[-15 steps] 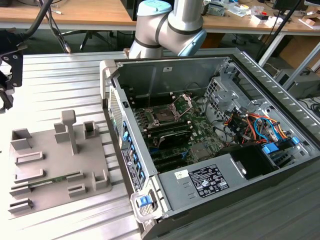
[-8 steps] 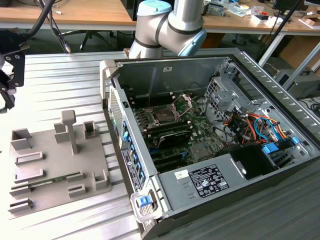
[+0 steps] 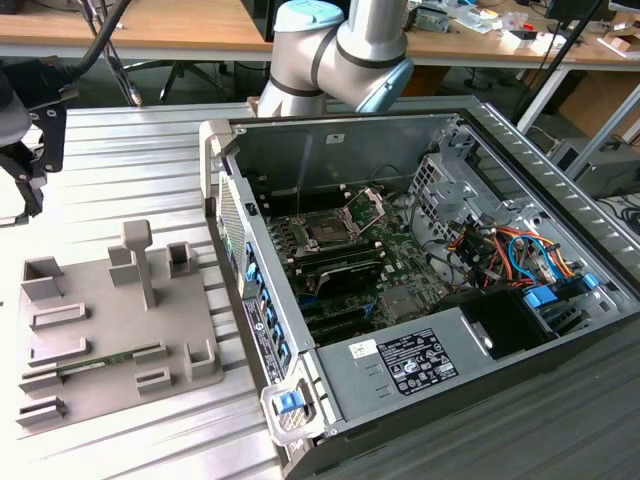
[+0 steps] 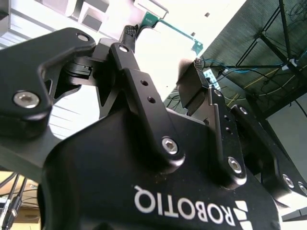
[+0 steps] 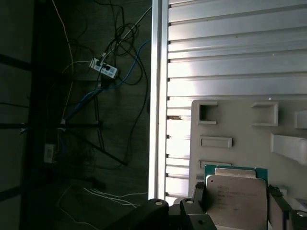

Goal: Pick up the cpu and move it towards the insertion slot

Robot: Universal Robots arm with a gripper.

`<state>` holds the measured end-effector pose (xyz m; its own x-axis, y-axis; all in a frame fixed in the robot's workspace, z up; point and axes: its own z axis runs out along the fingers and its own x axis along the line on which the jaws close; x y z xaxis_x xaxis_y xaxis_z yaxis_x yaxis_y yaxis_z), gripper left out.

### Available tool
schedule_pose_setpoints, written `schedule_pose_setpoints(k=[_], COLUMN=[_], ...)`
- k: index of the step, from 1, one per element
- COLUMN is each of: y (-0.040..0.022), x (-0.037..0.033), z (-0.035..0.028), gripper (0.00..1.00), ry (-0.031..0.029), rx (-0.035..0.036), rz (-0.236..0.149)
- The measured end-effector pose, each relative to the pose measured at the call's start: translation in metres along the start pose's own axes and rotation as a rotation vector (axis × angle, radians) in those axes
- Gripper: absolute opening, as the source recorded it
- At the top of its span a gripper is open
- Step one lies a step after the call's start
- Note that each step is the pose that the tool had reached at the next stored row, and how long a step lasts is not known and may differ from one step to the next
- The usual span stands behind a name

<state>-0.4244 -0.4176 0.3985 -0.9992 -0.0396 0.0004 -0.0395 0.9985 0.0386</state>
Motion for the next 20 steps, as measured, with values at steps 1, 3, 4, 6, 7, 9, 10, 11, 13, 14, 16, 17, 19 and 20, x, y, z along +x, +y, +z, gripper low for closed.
schedule_pose_setpoints(k=[1,3,4,6,7,9,10,11,13,14,16,17,19,20], y=[0.0000,-0.0002,-0.0002,-0.0003,-0.0004,-0.0005,-0.0006,-0.0007,-0.0008,-0.0008,-0.0010,-0.0010,-0.0012,-0.0012], x=[-0.0010,-0.0038,-0.0050,-0.0080,-0.0091,-0.0131,-0.0140,-0.0157,-0.0192,-0.0205,-0.0241,-0.0253,-0.0286,-0.0299], z=[-0.0001,0.0000,-0.0001,-0.0001,-0.0001,-0.0001,-0.0001,0.0000,-0.0001,-0.0001,-0.0001,-0.0001,-0.0001,-0.0001], gripper=[0.55,0.55,0.55,0.55,0.55,0.55,0.55,0.55,0.55,0.55,0.55,0.55,0.55,0.55], ry=[0.0001,0.0001,0.0001,0.0001,0.0001,0.0001,0.0001,0.0000,0.0001,0.0001,0.0001,0.0001,0.0001,0.0000], rx=[0.0000,0.0000,0.0000,0.0001,0.0000,0.0000,0.0000,0.0000,0.0001,0.0001,0.0001,0.0000,0.0000,0.0000], rz=[0.000,0.000,0.000,0.000,0.000,0.000,0.000,0.000,0.000,0.000,0.000,0.000,0.000,0.000])
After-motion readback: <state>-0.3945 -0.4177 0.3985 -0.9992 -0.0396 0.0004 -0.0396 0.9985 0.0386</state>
